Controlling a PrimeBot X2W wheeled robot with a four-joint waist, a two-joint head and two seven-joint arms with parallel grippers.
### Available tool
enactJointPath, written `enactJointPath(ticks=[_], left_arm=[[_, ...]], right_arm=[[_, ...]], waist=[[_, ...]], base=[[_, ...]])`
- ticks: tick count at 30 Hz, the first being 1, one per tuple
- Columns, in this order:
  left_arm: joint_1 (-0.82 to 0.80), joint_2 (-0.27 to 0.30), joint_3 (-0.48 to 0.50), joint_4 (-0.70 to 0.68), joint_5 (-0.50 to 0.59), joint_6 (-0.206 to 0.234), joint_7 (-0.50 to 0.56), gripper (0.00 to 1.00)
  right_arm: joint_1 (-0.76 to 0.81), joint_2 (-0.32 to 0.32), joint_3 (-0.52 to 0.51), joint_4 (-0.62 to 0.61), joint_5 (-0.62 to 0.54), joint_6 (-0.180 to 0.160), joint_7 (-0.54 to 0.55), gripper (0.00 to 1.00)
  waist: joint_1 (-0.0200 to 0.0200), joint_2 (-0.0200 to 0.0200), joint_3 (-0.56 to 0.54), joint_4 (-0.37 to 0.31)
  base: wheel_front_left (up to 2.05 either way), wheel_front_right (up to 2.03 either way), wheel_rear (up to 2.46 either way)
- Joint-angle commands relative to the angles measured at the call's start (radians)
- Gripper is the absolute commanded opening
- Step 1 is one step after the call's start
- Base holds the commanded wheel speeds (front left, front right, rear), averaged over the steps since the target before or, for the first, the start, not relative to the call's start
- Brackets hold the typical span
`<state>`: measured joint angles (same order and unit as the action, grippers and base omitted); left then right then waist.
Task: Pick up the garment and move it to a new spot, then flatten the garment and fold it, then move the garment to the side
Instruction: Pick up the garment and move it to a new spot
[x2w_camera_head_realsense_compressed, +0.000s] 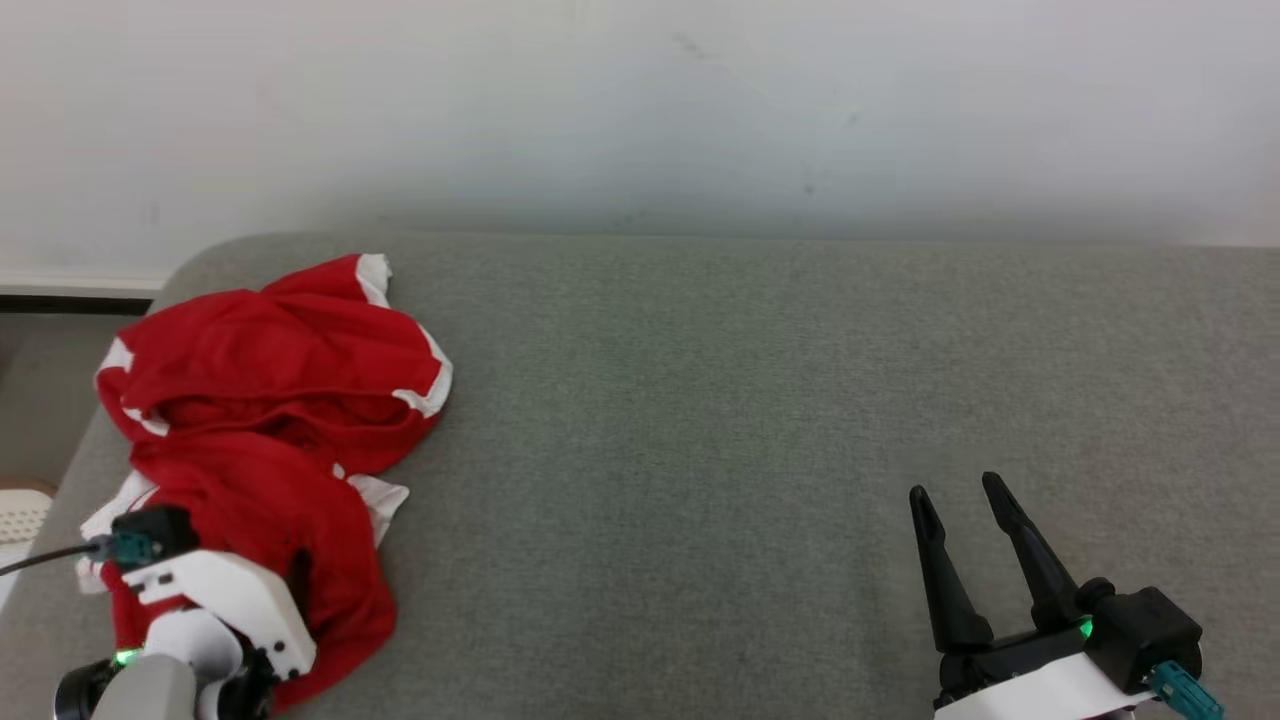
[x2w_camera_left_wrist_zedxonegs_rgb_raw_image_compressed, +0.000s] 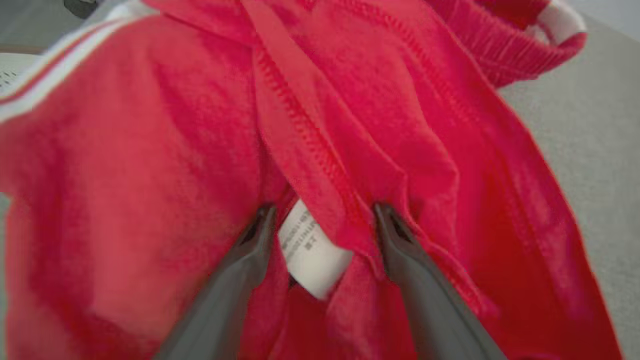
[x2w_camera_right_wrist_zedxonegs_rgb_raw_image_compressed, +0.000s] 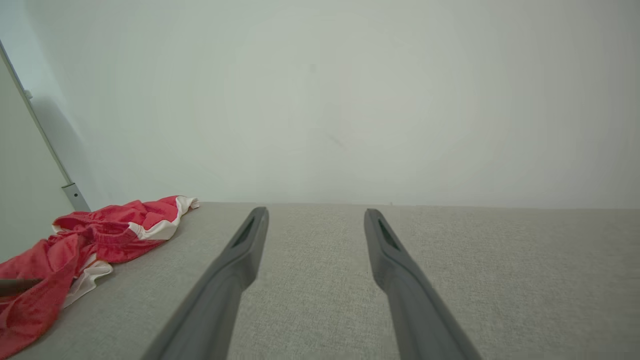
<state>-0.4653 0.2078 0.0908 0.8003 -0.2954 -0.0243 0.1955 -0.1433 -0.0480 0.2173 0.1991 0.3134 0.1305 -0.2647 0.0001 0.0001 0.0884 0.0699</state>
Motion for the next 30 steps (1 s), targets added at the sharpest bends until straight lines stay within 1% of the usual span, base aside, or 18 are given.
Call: enactJointPath(ticks=[1, 4, 5, 6, 7, 8, 9, 16, 20, 25, 30], left_arm=[[0.003, 0.011, 0.0, 0.038, -0.011, 0.001, 0.024, 1.0], [-0.004, 0.025, -0.001, 0.115, -0.018, -0.008, 0.073, 1.0], [-0.005, 0.024, -0.001, 0.131, -0.02, -0.011, 0.074, 0.98], [-0.006, 0.027, -0.002, 0.144, -0.023, -0.014, 0.071, 0.77], [-0.009, 0.03, -0.003, 0.157, -0.025, -0.017, 0.068, 0.41], [-0.012, 0.03, -0.005, 0.167, -0.026, -0.021, 0.06, 0.19], [-0.016, 0.03, -0.008, 0.174, -0.027, -0.026, 0.053, 0.0], [-0.055, 0.04, -0.028, 0.192, -0.016, -0.046, -0.018, 0.0], [-0.073, 0.05, -0.044, 0.159, -0.003, -0.054, -0.066, 0.0], [-0.095, 0.066, -0.077, 0.081, 0.016, -0.069, -0.106, 0.0], [-0.118, 0.085, -0.132, -0.061, 0.051, -0.081, -0.101, 0.0]], right_arm=[[-0.01, -0.004, -0.002, 0.002, 0.012, 0.0, 0.001, 1.0], [-0.013, -0.004, -0.006, 0.005, 0.019, 0.0, 0.001, 1.0], [-0.013, -0.004, -0.007, 0.006, 0.021, 0.0, 0.001, 1.0], [-0.013, -0.004, -0.008, 0.006, 0.021, 0.0, 0.001, 1.0], [-0.012, -0.004, -0.009, 0.007, 0.021, 0.0, 0.001, 1.0], [-0.01, -0.004, -0.01, 0.008, 0.022, 0.0, 0.001, 1.0], [-0.009, -0.004, -0.01, 0.01, 0.024, 0.0, 0.001, 1.0], [-0.008, -0.004, -0.008, 0.013, 0.029, 0.0, 0.001, 1.0], [0.014, -0.004, -0.016, 0.015, 0.03, 0.0, 0.001, 1.0], [0.031, -0.004, -0.019, 0.019, 0.034, 0.0, 0.001, 1.0], [0.037, -0.005, -0.016, 0.016, 0.04, 0.0, 0.001, 1.0]], waist=[[-0.0001, -0.0001, 0.013, -0.031], [-0.0001, -0.0001, 0.014, -0.047], [-0.0001, -0.0001, 0.014, -0.05], [-0.0001, -0.0001, 0.014, -0.052], [-0.0001, -0.0001, 0.013, -0.052], [-0.0001, -0.0001, 0.011, -0.052], [-0.0001, -0.0001, 0.009, -0.051], [-0.0001, -0.0001, -0.02, -0.02], [-0.0001, -0.0001, -0.048, 0.007], [-0.0001, -0.0001, -0.082, 0.044], [-0.0001, -0.0001, -0.099, 0.062]], base=[[0.0, 0.0, 0.0], [0.0, 0.0, 0.0], [0.0, 0.0, 0.0], [0.0, 0.0, 0.0], [0.0, 0.0, 0.0], [0.0, 0.0, 0.0], [0.0, 0.0, 0.0], [0.0, 0.0, 0.0], [0.0, 0.0, 0.0], [0.0, 0.0, 0.0], [0.0, 0.0, 0.0]])
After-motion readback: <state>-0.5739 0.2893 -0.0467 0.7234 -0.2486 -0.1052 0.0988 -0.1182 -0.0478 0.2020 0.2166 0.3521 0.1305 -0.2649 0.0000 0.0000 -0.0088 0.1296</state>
